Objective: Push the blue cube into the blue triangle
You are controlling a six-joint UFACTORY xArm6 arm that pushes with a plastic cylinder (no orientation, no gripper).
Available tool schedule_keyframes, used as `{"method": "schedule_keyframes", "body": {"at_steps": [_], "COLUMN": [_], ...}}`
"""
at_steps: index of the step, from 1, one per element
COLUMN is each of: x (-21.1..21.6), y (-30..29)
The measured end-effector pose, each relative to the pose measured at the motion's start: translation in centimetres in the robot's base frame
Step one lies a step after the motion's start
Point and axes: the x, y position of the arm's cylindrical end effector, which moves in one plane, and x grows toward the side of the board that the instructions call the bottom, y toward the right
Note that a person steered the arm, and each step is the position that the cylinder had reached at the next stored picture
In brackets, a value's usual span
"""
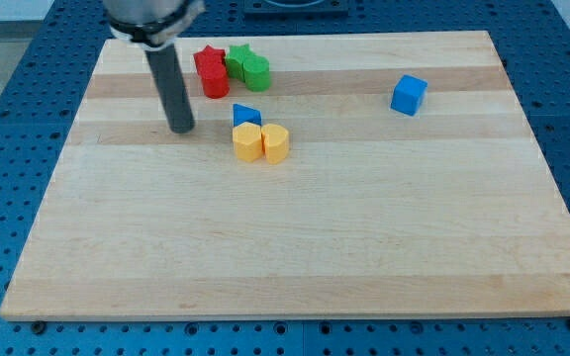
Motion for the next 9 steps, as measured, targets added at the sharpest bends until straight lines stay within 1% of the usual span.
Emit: {"method": "schedule_keyframes", "body": {"at_steps": [1,3,4,5,7,9], "x": [-0.9,-3.7,-5.2,-5.4,-7.3,-7.8], "y": [-0.1,5.7,11.3,16.9,26.0,36.1]}}
